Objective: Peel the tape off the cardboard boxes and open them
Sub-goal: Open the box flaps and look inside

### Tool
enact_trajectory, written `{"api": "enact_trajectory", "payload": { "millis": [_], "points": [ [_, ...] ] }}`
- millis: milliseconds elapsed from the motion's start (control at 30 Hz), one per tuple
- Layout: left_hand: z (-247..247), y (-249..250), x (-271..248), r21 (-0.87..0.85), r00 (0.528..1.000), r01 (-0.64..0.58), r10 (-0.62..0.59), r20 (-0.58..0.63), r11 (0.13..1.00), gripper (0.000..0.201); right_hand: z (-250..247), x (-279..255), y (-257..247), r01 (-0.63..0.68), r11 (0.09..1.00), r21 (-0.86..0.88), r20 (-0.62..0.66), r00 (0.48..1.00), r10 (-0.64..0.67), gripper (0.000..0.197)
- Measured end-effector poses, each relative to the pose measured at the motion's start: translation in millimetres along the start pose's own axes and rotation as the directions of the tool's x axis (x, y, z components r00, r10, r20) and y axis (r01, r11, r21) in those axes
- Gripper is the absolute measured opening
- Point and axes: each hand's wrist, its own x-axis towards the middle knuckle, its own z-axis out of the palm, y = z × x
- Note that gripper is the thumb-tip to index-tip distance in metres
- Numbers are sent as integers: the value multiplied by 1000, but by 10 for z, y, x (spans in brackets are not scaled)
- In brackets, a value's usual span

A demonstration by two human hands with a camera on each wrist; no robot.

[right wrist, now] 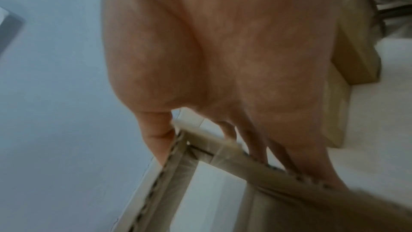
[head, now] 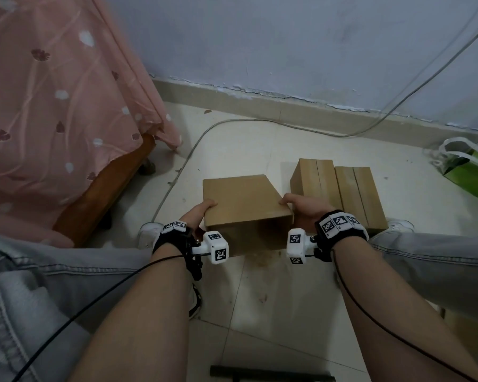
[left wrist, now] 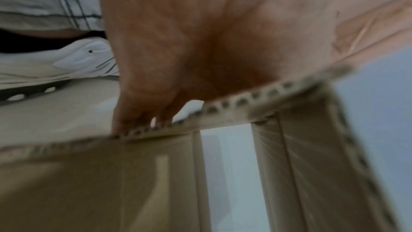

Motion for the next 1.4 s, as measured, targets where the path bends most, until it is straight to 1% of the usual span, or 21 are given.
{"api": "enact_trajectory", "payload": {
  "millis": [67,133,167,267,333,367,433,467,500,600,733,833,900,933,1033,1100,1200,1233,1333,1367,1400],
  "points": [
    [7,18,-6,-31,1000,-25,26,14,999,37,9,72,41,21,1000,-19,-27,999,-21,76],
    [-9,56,-5,-23,999,-28,29,34,999,46,11,161,115,4,994,-107,-24,1000,-7,103],
    [-17,75,-7,-14,998,-38,39,50,999,48,26,161,145,-11,989,-146,-9,1000,9,111],
    [-18,140,-40,3,997,-58,58,53,998,34,91,-9,162,-5,981,-194,-26,1000,0,97],
    [-26,150,-53,36,996,-58,55,69,998,31,76,-35,202,-48,972,-229,-66,997,33,103],
    [-30,143,-60,57,994,-69,64,89,996,31,55,-13,227,-68,959,-275,-100,994,42,112],
    [-35,107,-43,111,991,-97,85,107,989,34,-11,121,284,-108,930,-352,-182,982,45,142],
    [-34,92,-37,136,990,-113,100,101,984,36,-21,130,271,-126,914,-386,-214,976,44,150],
    [-32,78,-38,152,990,-122,110,89,981,36,-8,118,245,-125,906,-404,-241,970,27,146],
    [-79,81,-31,181,994,-106,98,53,978,44,62,78,162,-119,921,-371,-333,943,-13,112],
    [-351,12,302,295,998,-41,53,-34,955,96,101,190,154,-65,959,-277,-393,918,-52,104],
    [-562,-143,720,296,994,6,26,-103,955,114,111,214,174,-4,975,-220,-411,907,-89,101],
    [-610,-211,777,283,992,16,19,-123,959,113,116,232,179,33,981,-191,-424,899,-112,98],
    [-567,-196,665,265,991,6,31,-133,964,109,123,233,172,52,982,-182,-434,892,-128,96],
    [-421,-124,355,170,983,-67,95,-157,983,76,166,219,113,131,979,-156,-475,859,-191,87],
    [-366,-100,275,114,986,-88,103,-133,990,69,171,240,66,187,971,-147,-490,840,-236,82],
    [-381,-93,282,39,991,-95,99,-89,995,61,151,267,16,134,979,-151,-467,864,-191,79],
    [-407,-95,322,11,990,-96,96,-99,995,64,136,290,16,113,984,-141,-466,869,-167,78],
    [-599,-227,751,-90,986,-58,43,-164,994,102,132,366,30,100,995,-25,-484,869,-99,83],
    [-744,-325,1117,-140,983,-60,34,-182,988,107,160,394,29,98,994,52,-458,887,-63,83],
    [-752,-327,1196,-165,983,-60,29,-183,985,108,219,397,12,90,987,133,-395,918,-31,77]
  ]
}}
